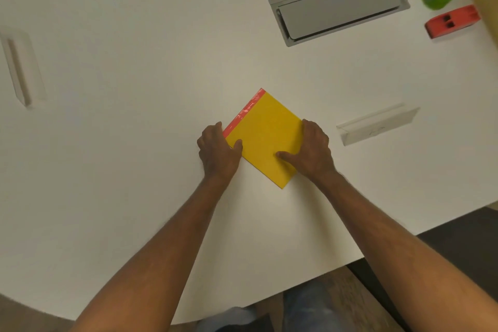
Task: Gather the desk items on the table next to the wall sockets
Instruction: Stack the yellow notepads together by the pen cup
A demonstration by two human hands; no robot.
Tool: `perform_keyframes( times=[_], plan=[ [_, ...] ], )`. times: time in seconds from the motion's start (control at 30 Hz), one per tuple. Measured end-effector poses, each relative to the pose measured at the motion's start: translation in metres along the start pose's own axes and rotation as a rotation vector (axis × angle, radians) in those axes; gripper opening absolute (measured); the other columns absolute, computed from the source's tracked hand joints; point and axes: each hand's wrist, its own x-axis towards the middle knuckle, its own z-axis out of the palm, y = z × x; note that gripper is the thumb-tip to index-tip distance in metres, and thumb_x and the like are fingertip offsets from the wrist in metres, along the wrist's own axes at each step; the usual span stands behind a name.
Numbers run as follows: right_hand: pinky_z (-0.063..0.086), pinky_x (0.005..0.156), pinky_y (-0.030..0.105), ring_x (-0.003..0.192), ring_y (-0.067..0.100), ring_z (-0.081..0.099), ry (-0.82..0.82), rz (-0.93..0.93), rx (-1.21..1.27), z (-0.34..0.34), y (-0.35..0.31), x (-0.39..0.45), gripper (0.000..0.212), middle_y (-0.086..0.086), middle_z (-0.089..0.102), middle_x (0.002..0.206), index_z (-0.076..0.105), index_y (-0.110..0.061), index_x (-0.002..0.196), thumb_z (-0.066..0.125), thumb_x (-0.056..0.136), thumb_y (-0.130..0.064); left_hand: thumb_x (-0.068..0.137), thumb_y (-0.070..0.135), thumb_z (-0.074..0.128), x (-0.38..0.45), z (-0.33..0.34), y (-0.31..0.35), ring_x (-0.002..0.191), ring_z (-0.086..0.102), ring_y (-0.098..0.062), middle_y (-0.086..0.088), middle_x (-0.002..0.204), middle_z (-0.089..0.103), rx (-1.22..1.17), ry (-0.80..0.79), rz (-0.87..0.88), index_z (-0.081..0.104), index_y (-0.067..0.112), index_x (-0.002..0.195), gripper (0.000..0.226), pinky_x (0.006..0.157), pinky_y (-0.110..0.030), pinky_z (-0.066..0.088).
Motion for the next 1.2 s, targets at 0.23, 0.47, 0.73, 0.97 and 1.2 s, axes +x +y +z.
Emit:
perform_keyframes(
  times=[0.23, 0.47, 0.73, 0.97, 1.2],
  plan=[
    [0.04, 0.107, 0.052, 0.143, 0.035, 0.028, -0.034, 0.03, -0.177, 0.004, 0.0, 0.002, 0.116, 0.011, 0.029, 0.156, 0.023, -0.012, 0.153, 0.088, 0.065, -0.05, 0.086, 0.044, 0.074, 0.009, 0.0, 0.001, 0.127, 0.042, -0.029, -0.01, 0.139, 0.042, 0.178, -0.066, 0.087, 0.041, 0.017, 0.141, 0.069, 0.098, -0.045, 0.045],
    [0.039, 0.108, 0.053, 0.144, 0.035, 0.026, -0.008, 0.057, -0.183, 0.007, -0.003, 0.002, 0.118, 0.011, 0.027, 0.158, 0.021, -0.011, 0.155, 0.09, 0.065, -0.046, 0.08, 0.031, 0.082, 0.021, 0.0, 0.01, 0.122, 0.044, -0.027, -0.009, 0.134, 0.045, 0.121, -0.097, 0.001, 0.044, 0.018, 0.132, 0.065, 0.094, -0.038, 0.046],
    [0.041, 0.105, 0.054, 0.14, 0.037, 0.03, -0.008, 0.073, -0.19, 0.006, -0.005, 0.007, 0.122, 0.013, 0.031, 0.154, 0.022, -0.013, 0.154, 0.093, 0.061, -0.048, 0.081, 0.028, 0.081, 0.031, 0.002, 0.013, 0.115, 0.046, -0.025, -0.01, 0.128, 0.048, 0.034, -0.071, -0.044, 0.051, 0.012, 0.122, 0.053, 0.088, -0.03, 0.042],
    [0.04, 0.103, 0.054, 0.138, 0.036, 0.031, 0.014, 0.091, -0.152, 0.004, -0.001, 0.003, 0.124, 0.012, 0.032, 0.152, 0.023, -0.016, 0.153, 0.093, 0.057, -0.051, 0.096, 0.012, 0.064, 0.011, -0.007, 0.011, 0.109, 0.066, -0.027, -0.009, 0.122, 0.065, -1.042, -0.25, -0.285, 0.058, 0.016, 0.123, 0.029, 0.089, -0.038, 0.059],
    [0.04, 0.103, 0.051, 0.135, 0.036, 0.034, 0.009, 0.14, -0.036, -0.015, -0.001, -0.001, 0.098, 0.013, 0.038, 0.145, 0.03, -0.019, 0.149, 0.087, 0.072, -0.041, 0.099, 0.009, 0.058, -0.017, -0.002, 0.03, 0.106, 0.07, -0.025, -0.006, 0.119, 0.072, -1.377, -0.322, -0.358, 0.066, 0.022, 0.116, 0.022, 0.083, -0.039, 0.06]
  ],
)
